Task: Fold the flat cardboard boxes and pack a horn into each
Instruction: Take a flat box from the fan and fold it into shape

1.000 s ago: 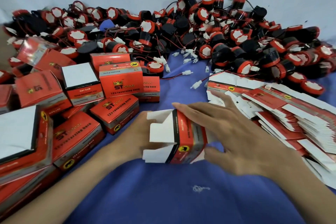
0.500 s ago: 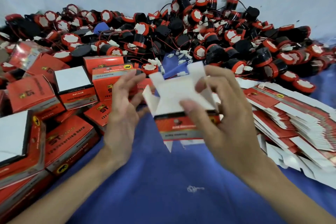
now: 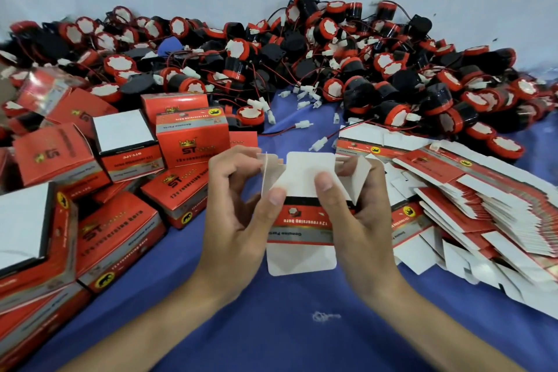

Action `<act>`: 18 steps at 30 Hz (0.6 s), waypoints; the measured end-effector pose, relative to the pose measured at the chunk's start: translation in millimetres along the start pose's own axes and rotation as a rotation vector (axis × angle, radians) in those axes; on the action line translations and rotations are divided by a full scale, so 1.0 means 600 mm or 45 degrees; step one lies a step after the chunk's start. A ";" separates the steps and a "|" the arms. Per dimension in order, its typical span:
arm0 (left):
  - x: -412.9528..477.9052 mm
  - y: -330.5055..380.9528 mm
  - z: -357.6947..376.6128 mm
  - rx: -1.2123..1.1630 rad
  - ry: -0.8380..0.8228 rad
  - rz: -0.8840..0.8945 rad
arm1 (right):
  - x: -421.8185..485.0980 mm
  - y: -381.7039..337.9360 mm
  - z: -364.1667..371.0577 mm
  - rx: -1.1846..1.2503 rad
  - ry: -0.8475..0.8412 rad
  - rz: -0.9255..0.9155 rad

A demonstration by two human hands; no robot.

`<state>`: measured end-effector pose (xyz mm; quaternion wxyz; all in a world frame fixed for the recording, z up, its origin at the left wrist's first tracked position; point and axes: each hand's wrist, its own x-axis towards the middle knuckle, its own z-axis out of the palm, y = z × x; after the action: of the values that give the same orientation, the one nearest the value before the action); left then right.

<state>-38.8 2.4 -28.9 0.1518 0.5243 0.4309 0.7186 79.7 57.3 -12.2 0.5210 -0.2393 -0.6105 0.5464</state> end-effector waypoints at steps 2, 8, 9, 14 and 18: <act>0.002 0.000 -0.004 0.065 -0.011 -0.024 | 0.001 0.006 0.001 0.015 0.015 0.008; 0.004 -0.001 -0.006 0.196 0.014 0.010 | -0.003 0.018 0.006 -0.069 -0.012 -0.040; 0.002 -0.002 -0.004 0.146 0.043 0.000 | -0.002 0.022 0.006 -0.056 -0.018 -0.026; -0.004 -0.005 0.001 0.061 0.098 -0.115 | 0.003 0.030 0.007 -0.001 -0.044 -0.007; -0.001 -0.002 0.002 0.133 -0.061 -0.143 | 0.003 0.034 0.008 -0.095 -0.038 -0.061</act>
<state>-37.4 3.3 -30.3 0.1744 0.5235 0.4927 0.6729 69.4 62.8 -29.8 0.5154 -0.2356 -0.6439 0.5140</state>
